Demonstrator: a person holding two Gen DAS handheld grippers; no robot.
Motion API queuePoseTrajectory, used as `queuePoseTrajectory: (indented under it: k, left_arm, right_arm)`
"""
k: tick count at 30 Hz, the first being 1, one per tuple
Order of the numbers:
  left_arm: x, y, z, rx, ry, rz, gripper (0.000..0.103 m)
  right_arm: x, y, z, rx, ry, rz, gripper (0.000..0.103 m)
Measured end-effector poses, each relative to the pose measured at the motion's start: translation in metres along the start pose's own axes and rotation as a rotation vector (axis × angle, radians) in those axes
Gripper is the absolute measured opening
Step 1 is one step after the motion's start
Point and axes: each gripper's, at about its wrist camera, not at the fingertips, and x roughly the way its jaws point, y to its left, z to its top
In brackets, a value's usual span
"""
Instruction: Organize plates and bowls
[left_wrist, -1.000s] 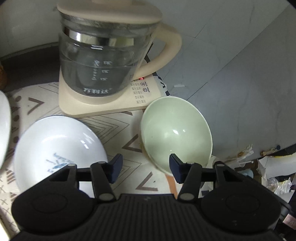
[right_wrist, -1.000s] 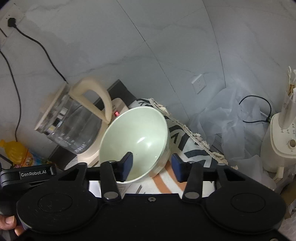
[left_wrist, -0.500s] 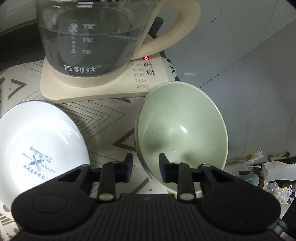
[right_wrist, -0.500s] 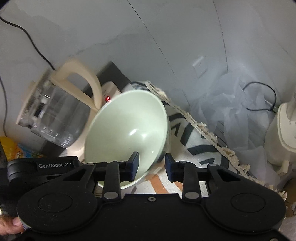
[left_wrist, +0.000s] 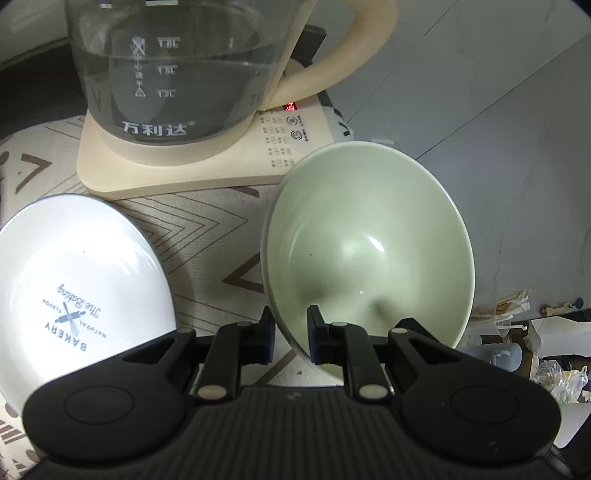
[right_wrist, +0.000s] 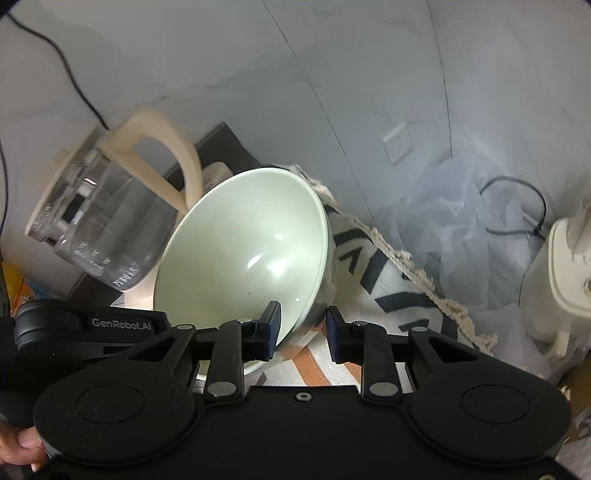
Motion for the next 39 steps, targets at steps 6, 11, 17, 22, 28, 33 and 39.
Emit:
queuePoseTrajectory:
  k: [6, 11, 17, 22, 28, 33, 39]
  left_arm:
    - [-0.021, -0.001, -0.004, 0.002, -0.034, -0.015, 0.016]
    - [-0.040, -0.003, -0.009, 0.005, -0.066, -0.026, 0.016]
    - [-0.063, -0.006, -0.018, 0.032, -0.106, -0.031, 0.016]
    - [-0.079, -0.004, -0.027, 0.036, -0.134, -0.038, 0.016]
    - [-0.097, -0.003, -0.040, 0.026, -0.171, -0.035, 0.016]
    - [-0.110, 0.000, -0.048, 0.013, -0.188, -0.042, 0.016]
    - [-0.132, 0.009, -0.066, 0.007, -0.221, -0.038, 0.016]
  right_arm:
    - [-0.016, 0.006, 0.001, -0.016, -0.035, 0.015, 0.026]
    - [-0.032, 0.012, -0.001, -0.016, -0.061, 0.031, 0.026]
    - [-0.054, 0.022, -0.005, -0.074, -0.105, 0.049, 0.026]
    - [-0.070, 0.023, -0.009, -0.087, -0.127, 0.076, 0.026]
    - [-0.082, 0.029, -0.017, -0.112, -0.144, 0.092, 0.026]
    - [-0.094, 0.033, -0.022, -0.123, -0.158, 0.107, 0.026]
    - [-0.111, 0.044, -0.033, -0.165, -0.179, 0.122, 0.026]
